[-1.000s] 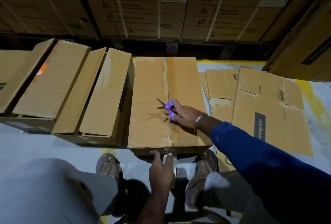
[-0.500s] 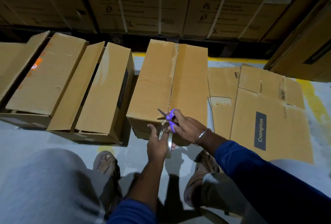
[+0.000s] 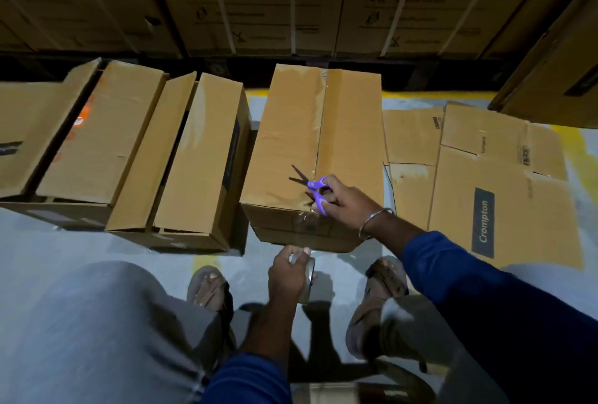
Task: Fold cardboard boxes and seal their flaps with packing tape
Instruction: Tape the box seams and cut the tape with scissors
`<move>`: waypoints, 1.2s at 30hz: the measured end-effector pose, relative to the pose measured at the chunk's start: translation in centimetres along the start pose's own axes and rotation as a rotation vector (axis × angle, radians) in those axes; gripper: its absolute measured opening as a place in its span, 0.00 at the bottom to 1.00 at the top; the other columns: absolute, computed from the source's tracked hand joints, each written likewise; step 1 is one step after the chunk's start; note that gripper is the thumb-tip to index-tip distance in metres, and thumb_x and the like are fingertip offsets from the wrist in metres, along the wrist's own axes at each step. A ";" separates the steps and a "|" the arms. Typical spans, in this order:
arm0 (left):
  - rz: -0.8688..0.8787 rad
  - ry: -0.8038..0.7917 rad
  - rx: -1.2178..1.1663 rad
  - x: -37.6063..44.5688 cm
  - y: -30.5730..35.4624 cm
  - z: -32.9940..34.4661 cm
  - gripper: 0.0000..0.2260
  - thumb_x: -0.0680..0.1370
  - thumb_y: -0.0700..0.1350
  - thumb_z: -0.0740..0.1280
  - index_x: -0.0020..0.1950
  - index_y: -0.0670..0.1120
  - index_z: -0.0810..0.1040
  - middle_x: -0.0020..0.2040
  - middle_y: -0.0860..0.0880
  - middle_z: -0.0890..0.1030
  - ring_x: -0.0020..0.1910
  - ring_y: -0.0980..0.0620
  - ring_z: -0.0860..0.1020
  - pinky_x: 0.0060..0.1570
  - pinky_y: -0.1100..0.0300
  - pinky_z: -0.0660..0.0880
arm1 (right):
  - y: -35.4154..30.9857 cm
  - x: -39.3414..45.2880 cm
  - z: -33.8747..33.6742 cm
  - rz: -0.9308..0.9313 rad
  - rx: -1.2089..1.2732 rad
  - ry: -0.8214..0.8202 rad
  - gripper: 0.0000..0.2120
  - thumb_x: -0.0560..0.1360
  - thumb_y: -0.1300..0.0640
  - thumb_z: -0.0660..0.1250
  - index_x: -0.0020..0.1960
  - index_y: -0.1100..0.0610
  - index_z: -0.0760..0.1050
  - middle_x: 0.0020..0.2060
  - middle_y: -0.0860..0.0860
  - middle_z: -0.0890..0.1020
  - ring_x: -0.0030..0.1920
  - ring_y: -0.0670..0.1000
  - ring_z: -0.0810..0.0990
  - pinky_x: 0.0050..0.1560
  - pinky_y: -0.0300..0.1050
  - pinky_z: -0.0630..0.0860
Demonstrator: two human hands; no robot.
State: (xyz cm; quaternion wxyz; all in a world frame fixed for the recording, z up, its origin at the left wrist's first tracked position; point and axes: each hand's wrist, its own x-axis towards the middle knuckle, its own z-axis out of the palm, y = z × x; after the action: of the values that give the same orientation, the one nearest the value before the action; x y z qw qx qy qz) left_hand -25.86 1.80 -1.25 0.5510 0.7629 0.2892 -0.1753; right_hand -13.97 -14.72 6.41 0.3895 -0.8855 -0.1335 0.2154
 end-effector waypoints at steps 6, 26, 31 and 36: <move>-0.043 -0.032 -0.062 -0.2 0.6 -0.4 0.09 0.81 0.43 0.71 0.44 0.43 0.77 0.32 0.53 0.79 0.26 0.70 0.76 0.28 0.74 0.68 | -1.9 -3.5 -5.6 0.348 0.089 -0.188 0.21 0.67 0.42 0.80 0.56 0.51 0.81 0.48 0.55 0.85 0.44 0.55 0.85 0.43 0.52 0.81; -0.173 -0.143 -0.272 1.0 0.8 -1.0 0.04 0.79 0.40 0.72 0.47 0.40 0.80 0.31 0.39 0.81 0.21 0.49 0.76 0.27 0.63 0.73 | 2.7 -1.4 0.7 0.735 0.156 -0.596 0.17 0.71 0.41 0.77 0.46 0.54 0.79 0.38 0.50 0.76 0.37 0.49 0.73 0.34 0.39 0.74; -0.215 -0.155 -0.282 1.6 0.8 -1.0 0.04 0.79 0.38 0.71 0.45 0.40 0.80 0.31 0.38 0.80 0.20 0.49 0.74 0.26 0.64 0.72 | 3.7 -1.0 0.8 0.682 0.130 -0.595 0.17 0.72 0.44 0.78 0.48 0.55 0.79 0.36 0.51 0.76 0.33 0.47 0.73 0.31 0.37 0.73; -0.232 -0.165 -0.253 1.9 0.9 -1.2 0.05 0.79 0.38 0.72 0.44 0.40 0.80 0.31 0.37 0.80 0.20 0.49 0.74 0.25 0.63 0.72 | 4.4 -0.9 0.6 0.649 0.161 -0.596 0.12 0.74 0.51 0.77 0.47 0.58 0.80 0.29 0.51 0.76 0.25 0.47 0.72 0.26 0.38 0.71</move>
State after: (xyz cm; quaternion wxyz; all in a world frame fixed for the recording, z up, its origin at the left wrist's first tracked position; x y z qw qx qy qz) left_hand -23.89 3.25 -1.29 0.6403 0.6321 0.3490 -0.2619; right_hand -14.80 -17.59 3.02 0.3141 -0.7477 0.0622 0.5818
